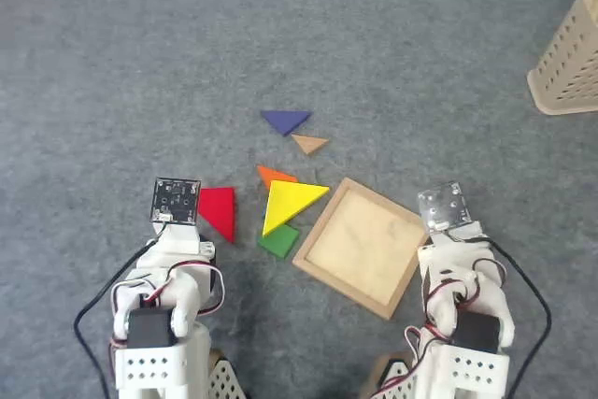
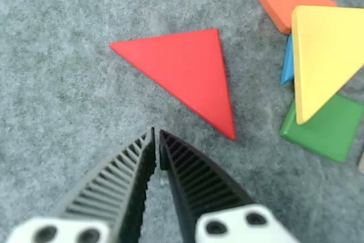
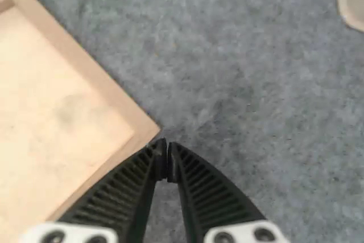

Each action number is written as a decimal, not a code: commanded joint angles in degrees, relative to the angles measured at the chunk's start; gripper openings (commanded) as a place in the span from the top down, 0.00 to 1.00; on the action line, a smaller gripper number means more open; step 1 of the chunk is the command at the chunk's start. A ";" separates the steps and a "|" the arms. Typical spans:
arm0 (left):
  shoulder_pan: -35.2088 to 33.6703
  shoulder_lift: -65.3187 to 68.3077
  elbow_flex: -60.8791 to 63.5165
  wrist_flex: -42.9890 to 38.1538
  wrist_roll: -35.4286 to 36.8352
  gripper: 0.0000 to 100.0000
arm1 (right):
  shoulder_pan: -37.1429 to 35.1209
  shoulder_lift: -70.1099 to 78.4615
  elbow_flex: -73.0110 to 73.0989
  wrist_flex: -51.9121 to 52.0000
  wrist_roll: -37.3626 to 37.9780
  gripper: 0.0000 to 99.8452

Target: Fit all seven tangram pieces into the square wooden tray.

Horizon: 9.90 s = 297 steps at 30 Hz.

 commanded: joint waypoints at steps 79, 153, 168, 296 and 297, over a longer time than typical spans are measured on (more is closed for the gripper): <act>-0.18 -0.35 -0.31 0.18 0.35 0.99 | -9.19 107.21 -67.16 -8.57 -17.41 0.81; -0.18 -0.35 -0.31 0.18 0.35 0.99 | -46.29 104.13 -62.77 -26.07 -22.15 0.81; -0.18 -0.35 -0.31 0.18 0.35 0.99 | -52.79 103.25 -62.77 -28.26 -22.07 0.81; -0.18 -0.35 -0.31 0.18 0.35 0.99 | -11.30 76.88 -60.75 3.12 44.22 0.99; -0.18 -0.35 -0.31 0.18 0.35 0.99 | -11.12 77.32 -59.34 -0.04 44.31 0.99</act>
